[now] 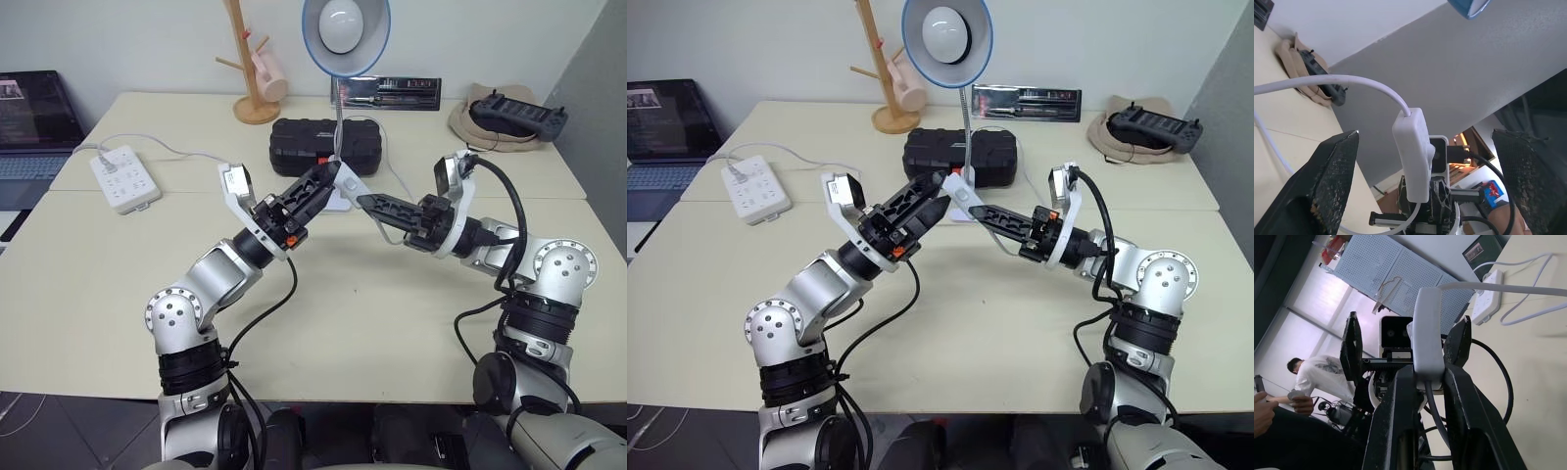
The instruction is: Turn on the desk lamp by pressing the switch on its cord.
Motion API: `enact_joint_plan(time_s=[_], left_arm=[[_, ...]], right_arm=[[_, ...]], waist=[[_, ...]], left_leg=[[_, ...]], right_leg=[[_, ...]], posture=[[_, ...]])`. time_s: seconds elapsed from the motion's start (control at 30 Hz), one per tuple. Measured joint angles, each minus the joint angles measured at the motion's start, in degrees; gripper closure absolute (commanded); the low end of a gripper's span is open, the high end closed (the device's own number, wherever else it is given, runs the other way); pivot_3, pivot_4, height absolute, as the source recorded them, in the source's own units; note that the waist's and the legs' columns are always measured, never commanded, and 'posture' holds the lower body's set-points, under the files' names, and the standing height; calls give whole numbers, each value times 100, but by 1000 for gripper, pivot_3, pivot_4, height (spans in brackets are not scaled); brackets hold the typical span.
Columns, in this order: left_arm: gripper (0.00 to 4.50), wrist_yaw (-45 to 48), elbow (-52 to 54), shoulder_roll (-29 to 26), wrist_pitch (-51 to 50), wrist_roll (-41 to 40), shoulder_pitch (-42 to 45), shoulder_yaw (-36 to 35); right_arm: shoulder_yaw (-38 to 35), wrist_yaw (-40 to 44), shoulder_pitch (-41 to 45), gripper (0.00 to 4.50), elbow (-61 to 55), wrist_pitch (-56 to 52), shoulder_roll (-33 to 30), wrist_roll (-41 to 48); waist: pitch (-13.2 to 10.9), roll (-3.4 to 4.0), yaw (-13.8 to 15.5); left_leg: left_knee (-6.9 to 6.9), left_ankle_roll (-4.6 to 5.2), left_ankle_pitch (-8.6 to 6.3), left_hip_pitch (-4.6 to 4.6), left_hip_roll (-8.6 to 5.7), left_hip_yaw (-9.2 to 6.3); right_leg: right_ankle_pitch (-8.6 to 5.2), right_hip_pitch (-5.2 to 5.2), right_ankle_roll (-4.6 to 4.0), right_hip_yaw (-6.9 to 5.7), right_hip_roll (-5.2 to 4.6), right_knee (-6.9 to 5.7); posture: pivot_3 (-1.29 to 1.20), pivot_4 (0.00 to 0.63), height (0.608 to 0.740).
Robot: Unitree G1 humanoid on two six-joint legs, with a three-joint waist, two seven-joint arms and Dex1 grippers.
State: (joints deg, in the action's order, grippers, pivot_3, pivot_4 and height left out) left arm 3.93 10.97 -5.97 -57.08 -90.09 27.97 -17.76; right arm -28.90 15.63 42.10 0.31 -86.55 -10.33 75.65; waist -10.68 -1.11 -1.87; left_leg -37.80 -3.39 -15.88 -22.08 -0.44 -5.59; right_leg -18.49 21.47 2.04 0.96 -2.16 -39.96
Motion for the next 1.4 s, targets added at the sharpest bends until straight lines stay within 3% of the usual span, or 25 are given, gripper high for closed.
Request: enact_joint_plan(time_s=[0.33,0.37,0.53,0.97,1.4], left_arm=[[0,-4,-53,-154,213,-249,-36,243],[366,-4,-61,-160,241,-267,-36,255],[1171,-5,-191,-160,352,-355,-25,352],[3925,64,-224,-217,484,-439,-17,472],[4022,166,-229,-384,540,-536,-16,568]], right_arm=[[332,-494,-82,4135,0,295,-165,852],[356,-537,-95,4135,0,334,-185,911],[608,-737,-295,4135,-12,573,-326,1330],[1226,-964,-534,4135,-99,1229,-764,2011],[1624,-935,-626,4135,-137,1638,-1005,2303]], waist=[[0,0,0],[0,0,0],[0,0,1],[0,0,0],[0,0,2]], left_leg=[[1,1,-1,-2,1,1],[1,1,-1,-3,1,3],[2,3,-2,-6,1,4],[3,4,-3,-8,2,6],[3,6,-3,-22,2,-2]], right_leg=[[0,1,0,0,2,3],[0,0,0,0,2,4],[0,0,0,-2,2,7],[0,1,0,-2,4,11],[0,2,0,-4,4,22]], posture=[[0,150,740],[0,150,740],[0,150,740],[0,150,740],[0,150,740]])
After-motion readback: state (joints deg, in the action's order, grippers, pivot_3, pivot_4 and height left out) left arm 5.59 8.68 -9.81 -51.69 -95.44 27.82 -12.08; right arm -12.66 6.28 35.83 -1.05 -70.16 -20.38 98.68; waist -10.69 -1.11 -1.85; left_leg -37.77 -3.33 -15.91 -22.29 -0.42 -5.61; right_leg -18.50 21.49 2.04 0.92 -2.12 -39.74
